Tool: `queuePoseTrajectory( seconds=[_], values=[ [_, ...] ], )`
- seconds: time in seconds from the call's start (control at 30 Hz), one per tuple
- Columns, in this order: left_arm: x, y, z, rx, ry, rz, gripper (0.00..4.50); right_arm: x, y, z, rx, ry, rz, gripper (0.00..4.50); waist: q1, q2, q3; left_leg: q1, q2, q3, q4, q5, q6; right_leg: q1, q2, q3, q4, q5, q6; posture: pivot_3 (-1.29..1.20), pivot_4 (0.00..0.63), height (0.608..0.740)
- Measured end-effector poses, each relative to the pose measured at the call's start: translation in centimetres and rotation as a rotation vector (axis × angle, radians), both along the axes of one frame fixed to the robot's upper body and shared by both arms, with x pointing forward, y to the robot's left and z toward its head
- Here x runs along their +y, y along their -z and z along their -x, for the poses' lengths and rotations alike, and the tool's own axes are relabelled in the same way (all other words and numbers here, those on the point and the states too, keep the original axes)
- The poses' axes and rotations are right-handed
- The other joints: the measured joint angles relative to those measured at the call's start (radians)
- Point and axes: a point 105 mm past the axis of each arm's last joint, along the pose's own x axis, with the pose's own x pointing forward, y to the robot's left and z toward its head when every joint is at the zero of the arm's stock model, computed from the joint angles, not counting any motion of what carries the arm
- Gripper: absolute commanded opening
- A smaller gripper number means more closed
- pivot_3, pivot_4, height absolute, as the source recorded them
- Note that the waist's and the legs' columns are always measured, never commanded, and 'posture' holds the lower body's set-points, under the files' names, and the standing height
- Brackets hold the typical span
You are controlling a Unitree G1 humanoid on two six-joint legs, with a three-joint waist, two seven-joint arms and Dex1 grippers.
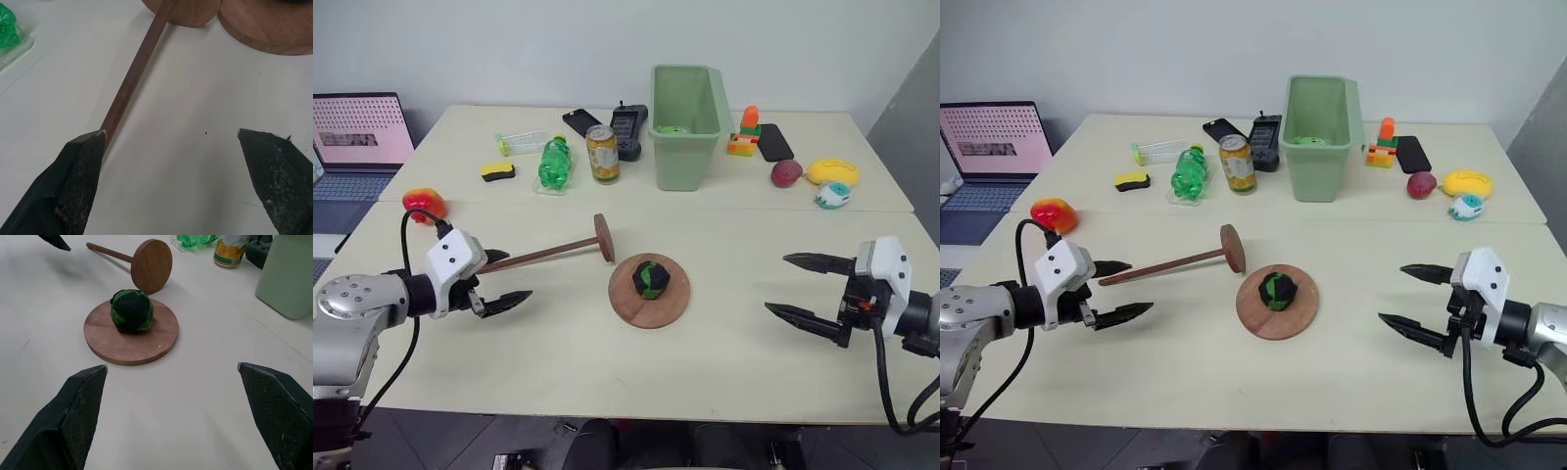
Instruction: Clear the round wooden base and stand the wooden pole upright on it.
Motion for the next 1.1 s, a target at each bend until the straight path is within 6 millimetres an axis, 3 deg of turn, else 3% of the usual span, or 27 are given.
queuePoseTrajectory(
  seconds=[0.43, 0.83, 1.0, 1.1],
  values=[
    [-0.6, -1.4, -0.5, -0.102, 0.055, -0.032, 4.50, 0.4, -0.2, -0.1, 0.030, -0.001, -0.012, 4.49, 0.000, 0.000, 0.000, 0.000, 0.000, 0.000, 0.000, 0.000, 0.000, 0.000, 0.000, 0.000, 0.000, 0.000, 0.000, 0.00, 0.150, 0.740],
    [-0.9, -0.6, 0.5, -0.061, 0.129, -0.068, 4.50, 0.6, -0.8, -0.7, -0.007, 0.019, -0.017, 4.49, 0.000, 0.000, 0.000, 0.000, 0.000, 0.000, 0.000, 0.000, 0.000, 0.000, 0.000, 0.000, 0.000, 0.000, 0.000, 0.00, 0.150, 0.740],
    [-2.3, -0.8, 0.5, -0.059, 0.203, -0.068, 4.50, 2.2, -1.2, -0.9, -0.010, -0.053, -0.010, 4.49, 0.000, 0.000, 0.000, 0.000, 0.000, 0.000, 0.000, 0.000, 0.000, 0.000, 0.000, 0.000, 0.000, 0.000, 0.000, 0.00, 0.150, 0.740],
    [-3.9, -1.2, 0.5, -0.063, 0.271, -0.058, 4.50, 4.6, -2.2, -1.6, -0.056, -0.134, -0.052, 4.49, -0.001, 0.000, 0.000, 0.000, 0.000, 0.000, 0.000, 0.000, 0.000, 0.000, 0.000, 0.000, 0.000, 0.000, 0.000, 0.00, 0.150, 0.740]
  ],
)
